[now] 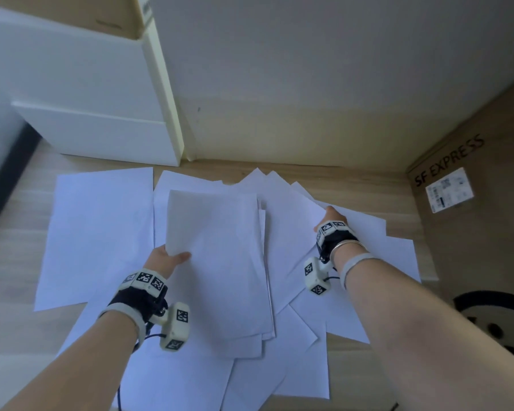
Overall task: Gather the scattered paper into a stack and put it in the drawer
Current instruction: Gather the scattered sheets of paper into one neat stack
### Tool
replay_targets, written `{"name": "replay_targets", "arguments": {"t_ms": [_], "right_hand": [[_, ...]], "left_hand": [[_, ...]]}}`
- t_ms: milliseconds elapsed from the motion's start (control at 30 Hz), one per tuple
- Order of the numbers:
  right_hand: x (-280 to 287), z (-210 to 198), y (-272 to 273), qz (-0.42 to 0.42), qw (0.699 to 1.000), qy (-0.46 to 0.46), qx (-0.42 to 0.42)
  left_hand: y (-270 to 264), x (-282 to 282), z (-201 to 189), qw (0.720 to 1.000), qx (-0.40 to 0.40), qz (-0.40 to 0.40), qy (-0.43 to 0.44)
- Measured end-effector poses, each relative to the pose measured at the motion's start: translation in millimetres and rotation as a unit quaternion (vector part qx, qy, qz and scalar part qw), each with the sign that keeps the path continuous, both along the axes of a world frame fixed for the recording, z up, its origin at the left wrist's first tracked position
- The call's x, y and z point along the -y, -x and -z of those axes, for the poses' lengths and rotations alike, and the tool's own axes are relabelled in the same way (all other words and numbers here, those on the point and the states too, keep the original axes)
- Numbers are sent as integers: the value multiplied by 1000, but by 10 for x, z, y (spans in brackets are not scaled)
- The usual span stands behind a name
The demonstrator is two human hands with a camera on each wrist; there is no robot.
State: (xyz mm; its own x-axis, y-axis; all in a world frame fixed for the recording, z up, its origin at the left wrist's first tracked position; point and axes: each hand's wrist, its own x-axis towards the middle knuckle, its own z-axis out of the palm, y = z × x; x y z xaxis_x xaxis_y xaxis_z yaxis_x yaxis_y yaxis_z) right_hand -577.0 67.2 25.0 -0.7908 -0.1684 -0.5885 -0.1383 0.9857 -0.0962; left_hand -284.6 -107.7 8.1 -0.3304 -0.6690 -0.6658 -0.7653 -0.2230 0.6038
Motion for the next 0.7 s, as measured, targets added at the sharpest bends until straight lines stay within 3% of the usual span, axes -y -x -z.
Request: {"name": "replay_targets", "arguments": {"t_ms": [233,433,500,700], "right_hand": [[-390,53,7,115,993,-33,-6],[-460,143,-10,196,978,77,10],[-484,135,-13,186,979,78,16],[-476,117,-130,114,993,-32,2]], "left_hand": [[130,-166,-16,1000,-20,13,-20],[130,-216,36,1000,-7,16,-14],[132,-215,40,1000,-3,19,-13],[156,-226,38,1000,3,21,-11]]}}
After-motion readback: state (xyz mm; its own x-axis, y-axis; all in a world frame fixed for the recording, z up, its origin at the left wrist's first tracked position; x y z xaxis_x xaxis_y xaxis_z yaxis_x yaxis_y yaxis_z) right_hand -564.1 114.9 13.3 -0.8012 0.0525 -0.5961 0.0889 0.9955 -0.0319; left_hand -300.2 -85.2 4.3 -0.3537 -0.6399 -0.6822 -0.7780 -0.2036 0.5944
